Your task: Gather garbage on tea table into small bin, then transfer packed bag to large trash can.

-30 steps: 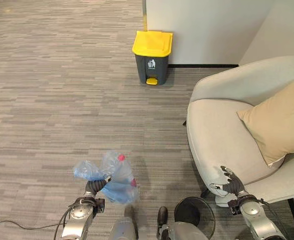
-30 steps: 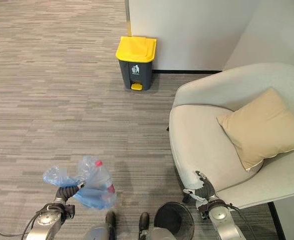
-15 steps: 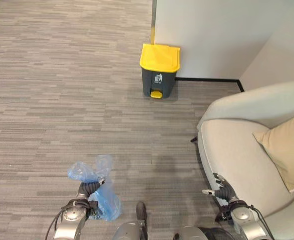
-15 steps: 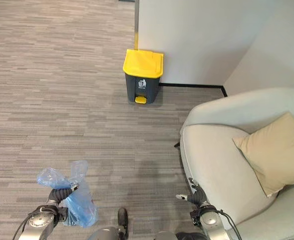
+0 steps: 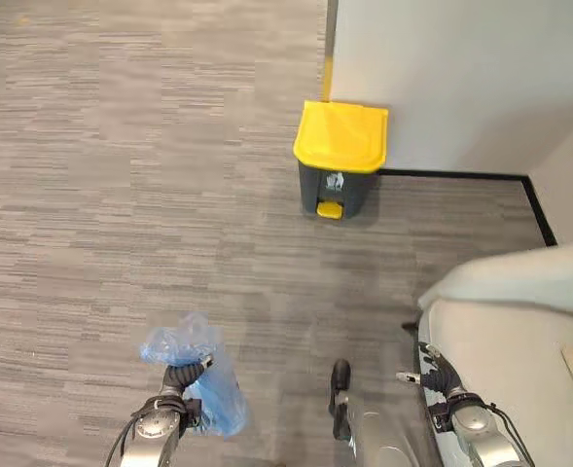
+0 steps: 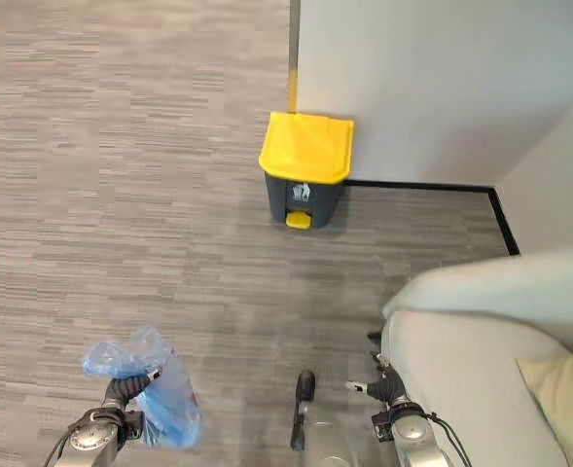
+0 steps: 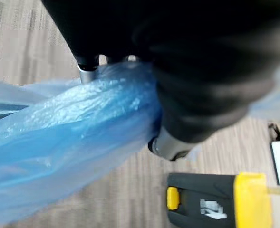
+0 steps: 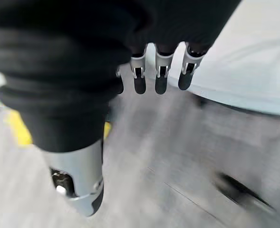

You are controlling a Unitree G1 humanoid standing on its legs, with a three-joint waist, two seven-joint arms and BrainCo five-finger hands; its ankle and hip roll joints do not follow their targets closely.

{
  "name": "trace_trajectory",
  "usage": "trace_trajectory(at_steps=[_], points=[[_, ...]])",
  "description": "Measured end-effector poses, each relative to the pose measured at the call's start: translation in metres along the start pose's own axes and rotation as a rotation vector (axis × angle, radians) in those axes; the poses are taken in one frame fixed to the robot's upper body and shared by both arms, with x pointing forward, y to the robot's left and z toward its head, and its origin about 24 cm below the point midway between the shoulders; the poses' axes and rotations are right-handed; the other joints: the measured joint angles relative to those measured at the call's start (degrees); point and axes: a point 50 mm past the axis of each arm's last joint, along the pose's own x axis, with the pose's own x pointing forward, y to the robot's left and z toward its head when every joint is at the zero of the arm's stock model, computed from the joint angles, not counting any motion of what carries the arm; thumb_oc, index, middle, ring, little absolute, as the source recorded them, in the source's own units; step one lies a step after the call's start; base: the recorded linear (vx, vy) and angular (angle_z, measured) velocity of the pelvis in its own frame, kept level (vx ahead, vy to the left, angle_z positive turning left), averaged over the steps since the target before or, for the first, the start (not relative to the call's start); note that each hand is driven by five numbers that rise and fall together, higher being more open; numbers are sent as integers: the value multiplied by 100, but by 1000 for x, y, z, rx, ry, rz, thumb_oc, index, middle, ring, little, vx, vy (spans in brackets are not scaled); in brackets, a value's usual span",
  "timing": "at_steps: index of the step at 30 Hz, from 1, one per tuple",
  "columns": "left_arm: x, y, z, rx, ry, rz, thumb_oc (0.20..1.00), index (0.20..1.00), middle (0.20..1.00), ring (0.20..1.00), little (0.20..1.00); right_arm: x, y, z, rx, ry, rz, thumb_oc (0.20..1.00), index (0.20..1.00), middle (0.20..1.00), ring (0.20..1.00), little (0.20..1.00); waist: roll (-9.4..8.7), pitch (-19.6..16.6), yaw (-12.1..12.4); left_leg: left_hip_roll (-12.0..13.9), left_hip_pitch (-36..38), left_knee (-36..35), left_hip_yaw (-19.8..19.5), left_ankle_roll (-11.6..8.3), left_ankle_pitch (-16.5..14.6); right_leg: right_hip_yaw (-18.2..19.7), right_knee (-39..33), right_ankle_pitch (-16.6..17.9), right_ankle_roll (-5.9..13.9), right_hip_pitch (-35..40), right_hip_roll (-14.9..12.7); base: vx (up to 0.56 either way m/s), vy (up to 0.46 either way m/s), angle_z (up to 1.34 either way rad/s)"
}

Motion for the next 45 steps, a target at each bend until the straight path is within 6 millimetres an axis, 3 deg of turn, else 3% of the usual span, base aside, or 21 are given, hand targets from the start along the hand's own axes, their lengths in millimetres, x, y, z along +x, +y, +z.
trace_trajectory(at_steps=[2,5,7,8,11,12,14,16,18,20,21,22,23,24,25,28,30,31,35,39,45], points=[[5,4,13,24,-39,-6,200,200,200,200,200,3,-1,6,1,-18,-5,1000,1000,1000,1000,1000,-373,-56,137,-83,-766,202,93,224,-322,427,-345,-264,-45,574,47,381,-75,-37],[6,6,16,33,-53,-10,200,200,200,200,200,3,-1,7,1,-24,-9,1000,1000,1000,1000,1000,-581,-42,107,-135,-1440,-896,319,332,-274,517,-633,-366,64,1073,-44,232,16,-22],[6,8,17,39,-54,-10,200,200,200,200,200,2,0,1,0,-3,-9,1000,1000,1000,1000,1000,-554,-27,124,-26,-2090,-1677,341,365,241,510,-770,-471,237,1324,-1,316,99,-45],[5,7,13,41,-42,-14,200,200,200,200,200,-2,0,-11,-6,44,-10,1000,1000,1000,1000,1000,-426,-10,152,14,-2520,-1995,318,371,859,506,-940,-639,496,1790,0,453,203,-67],[1,3,6,28,-20,-19,200,200,200,200,200,-15,-3,-36,-26,124,-16,1000,1000,1000,1000,1000,-110,-60,167,2,-2399,-2036,320,573,1073,583,-935,-1105,807,2254,38,306,220,-59],[5,2,11,27,-27,-21,200,200,200,200,200,-19,5,-43,-7,161,-2,1000,1000,1000,1000,1000,-275,-75,70,-429,-1542,-2725,325,1099,1644,654,115,-1599,1208,2140,-419,474,468,-9],[10,-2,19,50,-47,-40,200,200,200,200,200,-11,10,-30,10,123,4,1000,1000,1000,1000,1000,-414,-152,117,-963,-874,-2961,382,1342,1220,886,541,-1453,1240,1546,-749,485,624,-23],[10,4,20,51,-46,-22,200,200,200,200,200,-3,15,-10,26,54,15,1000,1000,1000,1000,1000,-314,-162,253,-993,-665,-2732,678,1587,709,1308,3084,-1272,1425,481,-917,375,416,-55],[12,7,23,60,-57,-3,200,200,200,200,200,-3,19,-9,32,46,27,1000,1000,1000,1000,1000,-390,-184,194,-1148,-559,-2836,608,1744,569,1306,4263,-1501,1494,-619,-945,242,114,-13],[11,9,22,69,-52,1,200,200,200,200,200,-4,20,-8,36,46,34,1000,1000,1000,1000,1000,-264,-92,185,-1084,-547,-2900,588,1494,742,976,3303,-1656,1382,-1006,-719,265,13,2],[12,6,15,56,-21,3,200,200,200,200,200,-7,18,-15,26,70,33,1000,1000,1000,1000,1000,-173,-23,93,-1112,-446,-2978,449,1301,669,666,1989,-1378,1053,-1382,-302,275,-33,41],[10,2,-1,44,44,1,200,200,200,200,200,-9,19,-19,8,79,45,1000,1000,1000,1000,1000,-224,115,94,-1260,-422,-2432,317,102,552,494,989,-724,591,-1377,128,326,-117,77],[11,10,3,67,31,11,200,200,200,200,200,-11,27,-21,19,84,63,1000,1000,1000,1000,1000,-801,217,65,-1715,-902,-1266,132,10,659,598,584,-114,196,-1311,-298,128,-74,144],[9,19,9,99,0,16,200,200,200,200,200,-17,26,-35,26,138,55,1000,1000,1000,1000,1000,-1016,204,-43,-1603,-1262,-408,63,1159,-86,788,195,186,-92,-1094,-639,248,-182,143],[9,17,15,87,-27,18,200,200,200,200,200,-18,19,-44,18,176,38,1000,1000,1000,1000,1000,-903,262,135,-1260,-1097,-691,-12,1278,-412,789,783,652,407,-1265,-626,155,-149,77],[-1,7,-5,51,34,3,200,200,200,200,200,-16,15,-39,19,158,30,1000,1000,1000,1000,1000,-303,181,251,-1080,-400,-1539,-325,923,-198,455,549,412,544,-795,-159,133,-131,37],[0,-2,-4,38,30,-23,200,200,200,200,200,-8,2,-27,-2,112,0,1000,1000,1000,1000,1000,-114,128,219,-1102,-166,-1371,-39,727,-90,224,-316,503,-37,94,113,194,-152,29],[0,-1,-4,41,28,-31,200,200,200,200,200,-8,2,-26,-2,109,0,1000,1000,1000,1000,1000,-280,86,224,-1091,-435,-532,194,513,-120,423,-643,504,-31,534,-6,103,-59,-19],[2,8,1,68,15,-20,200,200,200,200,200,-1,4,-15,10,74,-8,1000,1000,1000,1000,1000,-644,-115,261,-544,-853,-1902,-353,412,-216,908,-1008,517,65,807,-29,-26,36,-50],[2,1,1,53,15,-33,200,200,200,200,200,0,-5,-17,-17,82,-28,1000,1000,1000,1000,1000,-201,-39,88,-262,-1029,-2522,-552,653,1228,1107,-814,244,556,892,179,-33,57,-46],[1,4,-1,56,22,-27,200,200,200,200,200,-14,2,-39,-16,156,-6,1000,1000,1000,1000,1000,-277,-86,-46,-572,-672,-3129,71,534,1202,1452,-394,-21,995,435,-253,-46,51,-60]])
